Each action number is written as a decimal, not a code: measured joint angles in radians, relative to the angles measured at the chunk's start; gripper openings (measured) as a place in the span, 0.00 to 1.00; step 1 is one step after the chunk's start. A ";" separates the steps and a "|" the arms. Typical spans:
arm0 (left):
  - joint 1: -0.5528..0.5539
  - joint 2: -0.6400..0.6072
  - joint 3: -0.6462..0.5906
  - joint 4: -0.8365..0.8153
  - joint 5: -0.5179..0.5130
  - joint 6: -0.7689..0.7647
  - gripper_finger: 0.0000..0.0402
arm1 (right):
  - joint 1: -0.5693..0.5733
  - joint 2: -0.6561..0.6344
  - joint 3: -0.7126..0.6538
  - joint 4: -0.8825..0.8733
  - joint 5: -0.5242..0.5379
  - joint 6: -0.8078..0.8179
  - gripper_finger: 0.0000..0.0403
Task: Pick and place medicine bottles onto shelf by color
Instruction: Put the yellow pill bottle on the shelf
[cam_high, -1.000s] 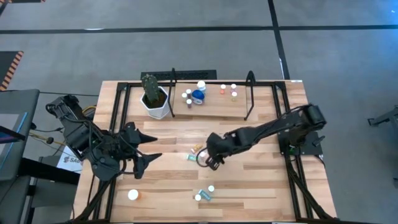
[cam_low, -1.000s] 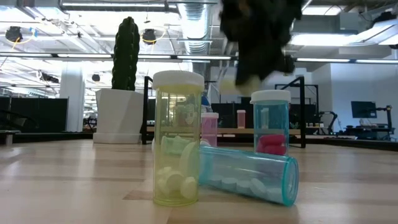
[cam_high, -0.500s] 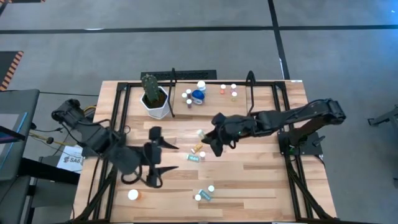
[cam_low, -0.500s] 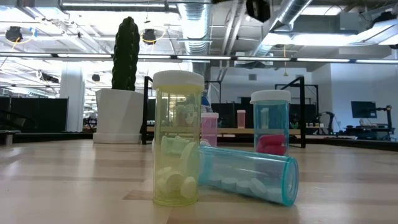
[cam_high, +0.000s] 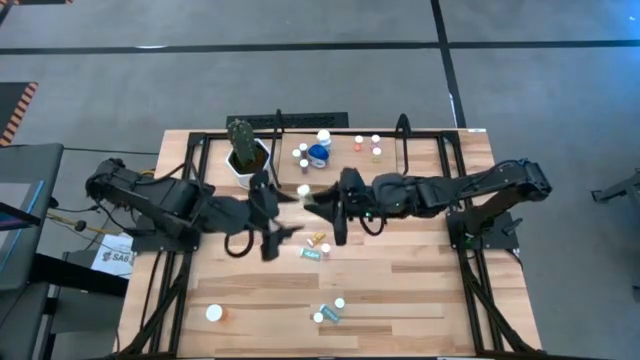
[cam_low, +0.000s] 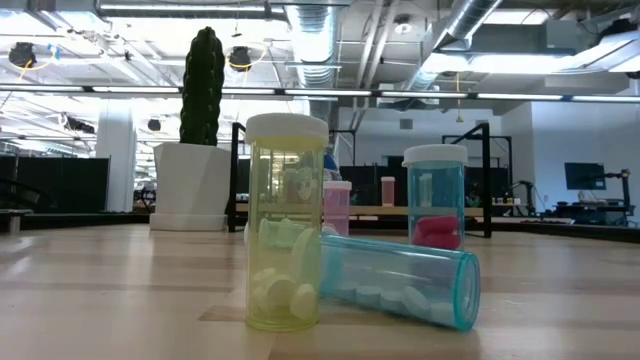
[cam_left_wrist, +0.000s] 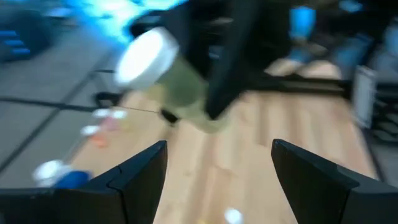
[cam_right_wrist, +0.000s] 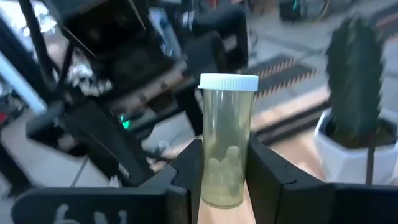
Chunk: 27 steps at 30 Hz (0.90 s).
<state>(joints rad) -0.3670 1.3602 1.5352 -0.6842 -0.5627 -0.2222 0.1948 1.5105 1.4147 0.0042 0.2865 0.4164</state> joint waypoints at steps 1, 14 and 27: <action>0.003 0.000 0.000 0.003 -0.046 -0.011 0.69 | -0.003 0.000 0.000 0.025 0.007 -0.013 0.28; 0.006 0.000 0.000 0.158 -0.143 -0.027 0.69 | -0.013 -0.005 0.000 0.178 0.008 -0.202 0.28; 0.008 0.000 0.000 0.453 -0.235 0.062 0.69 | -0.012 -0.034 0.000 0.192 0.065 -0.335 0.28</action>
<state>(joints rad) -0.3588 1.3598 1.5352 -0.2311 -0.7975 -0.1604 0.1833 1.4765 1.4151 0.1966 0.3515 0.0809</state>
